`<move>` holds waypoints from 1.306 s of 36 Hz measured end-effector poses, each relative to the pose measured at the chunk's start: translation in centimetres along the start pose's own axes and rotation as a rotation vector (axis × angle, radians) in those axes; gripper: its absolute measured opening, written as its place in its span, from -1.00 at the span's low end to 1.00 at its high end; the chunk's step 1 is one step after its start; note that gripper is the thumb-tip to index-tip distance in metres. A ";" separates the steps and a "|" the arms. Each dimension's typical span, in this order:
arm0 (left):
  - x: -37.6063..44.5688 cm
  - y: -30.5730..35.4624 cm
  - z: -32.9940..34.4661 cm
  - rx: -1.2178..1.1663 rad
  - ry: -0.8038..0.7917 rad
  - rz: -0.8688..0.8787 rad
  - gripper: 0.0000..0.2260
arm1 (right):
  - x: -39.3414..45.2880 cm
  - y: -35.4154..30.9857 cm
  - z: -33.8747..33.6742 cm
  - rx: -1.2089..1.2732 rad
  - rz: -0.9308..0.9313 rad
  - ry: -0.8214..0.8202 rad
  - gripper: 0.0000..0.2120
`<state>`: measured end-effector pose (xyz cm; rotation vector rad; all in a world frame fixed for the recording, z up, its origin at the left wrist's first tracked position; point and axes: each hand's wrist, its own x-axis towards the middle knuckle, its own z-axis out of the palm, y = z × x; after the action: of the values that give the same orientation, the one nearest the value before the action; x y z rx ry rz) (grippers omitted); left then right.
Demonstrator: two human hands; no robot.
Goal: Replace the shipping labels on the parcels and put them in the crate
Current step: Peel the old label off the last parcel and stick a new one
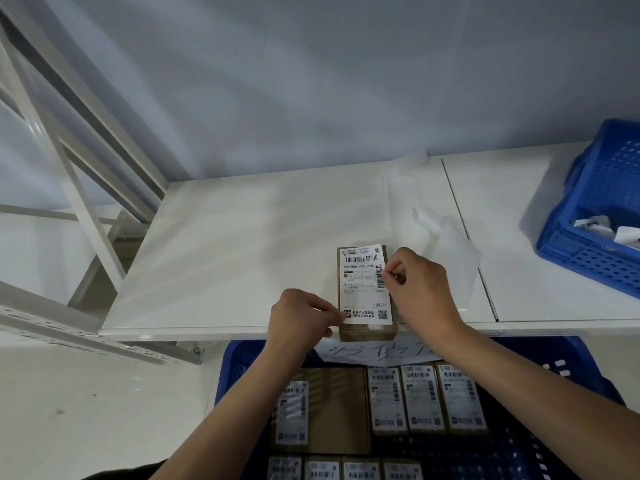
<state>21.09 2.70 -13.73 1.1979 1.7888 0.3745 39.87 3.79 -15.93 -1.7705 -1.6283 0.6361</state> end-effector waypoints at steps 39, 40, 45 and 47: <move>0.3 -0.3 0.4 0.035 0.025 0.008 -0.94 | 0.2 -0.2 0.1 0.003 -0.007 -0.024 -0.84; 0.2 -0.4 0.5 0.039 0.032 0.014 -0.93 | 0.2 -0.2 0.1 0.002 -0.006 -0.025 -0.84; 0.2 -0.5 0.7 0.066 0.072 0.032 -0.89 | 0.3 0.2 0.3 -0.003 0.006 -0.024 -0.87; 0.2 -0.5 0.6 0.080 0.078 0.035 -0.87 | 0.4 0.3 0.4 -0.001 0.008 -0.020 -0.88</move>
<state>21.28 2.44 -14.51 1.2875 1.8671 0.3781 39.85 4.20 -16.39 -1.7779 -1.6362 0.6591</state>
